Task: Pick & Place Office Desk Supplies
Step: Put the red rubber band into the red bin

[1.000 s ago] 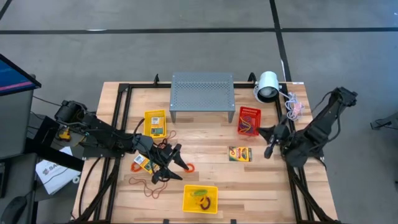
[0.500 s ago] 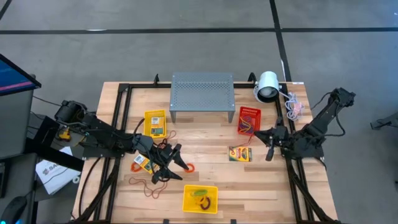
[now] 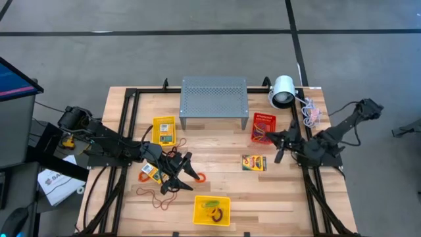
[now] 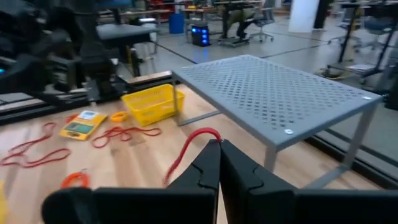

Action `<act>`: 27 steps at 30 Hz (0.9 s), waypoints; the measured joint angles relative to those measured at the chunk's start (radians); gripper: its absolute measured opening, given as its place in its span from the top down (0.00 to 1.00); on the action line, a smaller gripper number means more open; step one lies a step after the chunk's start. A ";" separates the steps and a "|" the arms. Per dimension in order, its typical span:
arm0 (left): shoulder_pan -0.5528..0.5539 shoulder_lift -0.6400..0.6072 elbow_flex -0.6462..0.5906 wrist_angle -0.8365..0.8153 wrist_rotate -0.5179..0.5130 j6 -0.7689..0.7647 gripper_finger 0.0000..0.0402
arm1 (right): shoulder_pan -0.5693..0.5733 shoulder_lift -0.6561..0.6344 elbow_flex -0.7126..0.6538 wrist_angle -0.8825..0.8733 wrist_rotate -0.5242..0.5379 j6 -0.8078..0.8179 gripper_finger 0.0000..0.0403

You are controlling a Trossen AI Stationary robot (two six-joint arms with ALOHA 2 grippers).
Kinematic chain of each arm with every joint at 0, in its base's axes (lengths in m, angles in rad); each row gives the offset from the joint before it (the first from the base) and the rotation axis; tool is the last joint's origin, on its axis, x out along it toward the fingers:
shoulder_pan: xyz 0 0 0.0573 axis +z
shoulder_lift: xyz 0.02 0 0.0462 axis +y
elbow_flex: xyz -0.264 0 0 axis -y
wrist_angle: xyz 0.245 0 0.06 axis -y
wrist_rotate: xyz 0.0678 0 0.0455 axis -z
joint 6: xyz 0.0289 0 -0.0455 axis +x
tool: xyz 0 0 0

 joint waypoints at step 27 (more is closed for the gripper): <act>-0.016 0.000 0.000 0.000 0.000 0.000 0.42 | -0.378 0.000 0.000 -0.171 -0.104 0.042 1.00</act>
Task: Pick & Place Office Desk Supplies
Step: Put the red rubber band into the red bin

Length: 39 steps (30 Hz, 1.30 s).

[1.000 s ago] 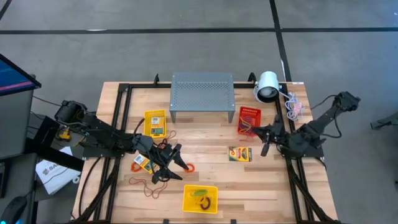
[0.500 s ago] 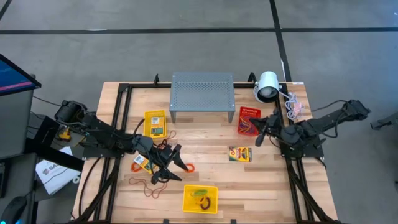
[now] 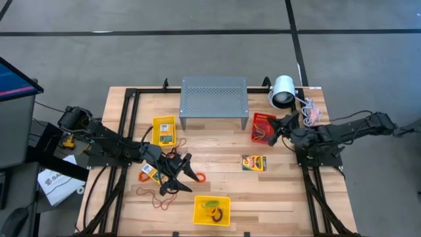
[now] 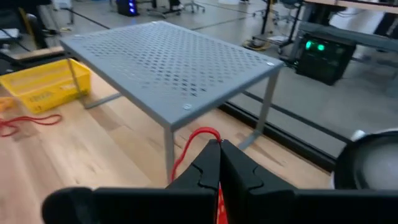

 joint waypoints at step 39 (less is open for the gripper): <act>0.022 0.000 0.000 -0.028 -0.247 0.179 0.42 | -0.327 0.341 0.001 -0.127 -0.513 0.142 1.00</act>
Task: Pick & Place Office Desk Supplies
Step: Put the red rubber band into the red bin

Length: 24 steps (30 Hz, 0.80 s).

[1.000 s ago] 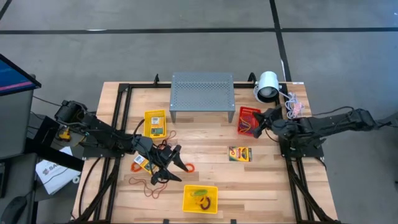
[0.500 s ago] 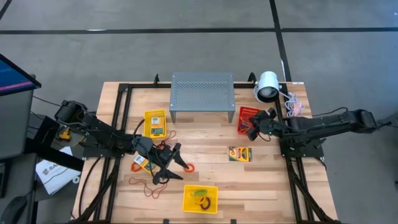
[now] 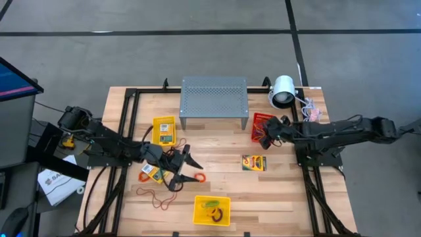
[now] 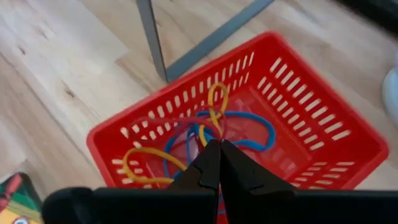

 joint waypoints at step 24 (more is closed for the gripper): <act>0.087 0.000 0.000 -0.043 -0.064 -0.001 0.42 | -0.084 0.079 0.001 0.063 -0.165 -0.081 0.92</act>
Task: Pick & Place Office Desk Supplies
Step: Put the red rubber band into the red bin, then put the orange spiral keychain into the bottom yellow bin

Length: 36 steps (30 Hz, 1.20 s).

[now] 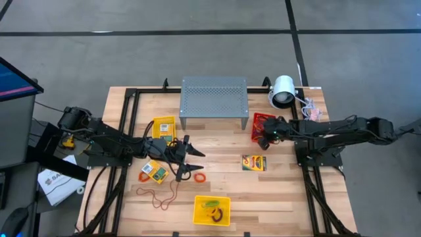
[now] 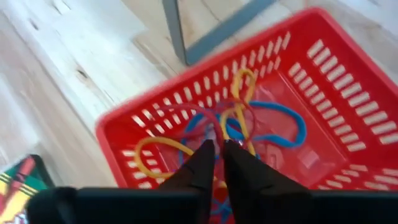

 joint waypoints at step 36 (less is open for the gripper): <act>0.000 0.000 0.000 -0.093 0.001 0.007 0.42 | 0.071 0.000 0.162 0.112 0.001 -0.135 0.47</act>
